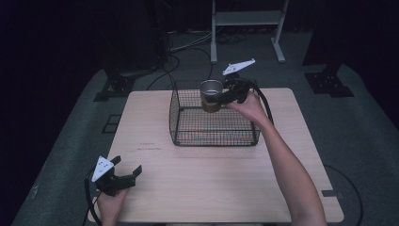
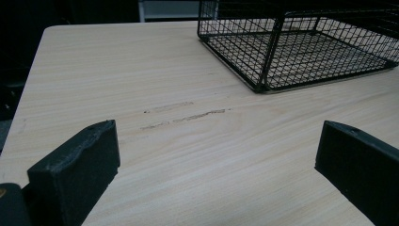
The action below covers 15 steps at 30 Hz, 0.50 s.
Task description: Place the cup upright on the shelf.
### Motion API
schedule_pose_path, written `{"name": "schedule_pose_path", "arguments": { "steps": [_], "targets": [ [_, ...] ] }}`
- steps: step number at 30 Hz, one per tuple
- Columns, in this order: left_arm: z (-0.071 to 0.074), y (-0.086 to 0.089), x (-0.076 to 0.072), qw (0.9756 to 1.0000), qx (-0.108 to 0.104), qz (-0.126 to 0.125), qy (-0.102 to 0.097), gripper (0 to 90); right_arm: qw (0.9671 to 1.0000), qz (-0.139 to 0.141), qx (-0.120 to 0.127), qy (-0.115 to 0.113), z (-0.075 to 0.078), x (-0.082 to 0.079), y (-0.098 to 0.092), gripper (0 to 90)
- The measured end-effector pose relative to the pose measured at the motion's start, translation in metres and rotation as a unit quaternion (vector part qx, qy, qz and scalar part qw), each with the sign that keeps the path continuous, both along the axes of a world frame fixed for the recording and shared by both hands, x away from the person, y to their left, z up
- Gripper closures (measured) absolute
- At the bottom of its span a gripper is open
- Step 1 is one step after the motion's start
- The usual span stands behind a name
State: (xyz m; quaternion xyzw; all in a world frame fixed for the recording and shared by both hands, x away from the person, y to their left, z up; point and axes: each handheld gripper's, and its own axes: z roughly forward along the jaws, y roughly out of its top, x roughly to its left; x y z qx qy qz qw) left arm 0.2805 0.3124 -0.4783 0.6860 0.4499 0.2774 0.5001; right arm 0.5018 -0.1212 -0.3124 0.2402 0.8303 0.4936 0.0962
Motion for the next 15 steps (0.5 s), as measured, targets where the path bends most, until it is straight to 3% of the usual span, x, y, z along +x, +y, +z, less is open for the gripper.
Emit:
{"name": "schedule_pose_path", "arguments": {
  "steps": [10, 15],
  "targets": [
    [0.001, 0.001, -0.001, 1.0000, 0.001, -0.001, -0.001, 0.0, 0.9995, -0.019, -0.018, 0.016, -0.011, 0.017, 0.011, 17.7],
    [0.001, 0.002, -0.002, 1.0000, 0.001, 0.001, -0.001, 0.0, 0.9988, -0.017, -0.026, 0.037, -0.018, 0.026, 0.022, 17.7]
  ]
}}
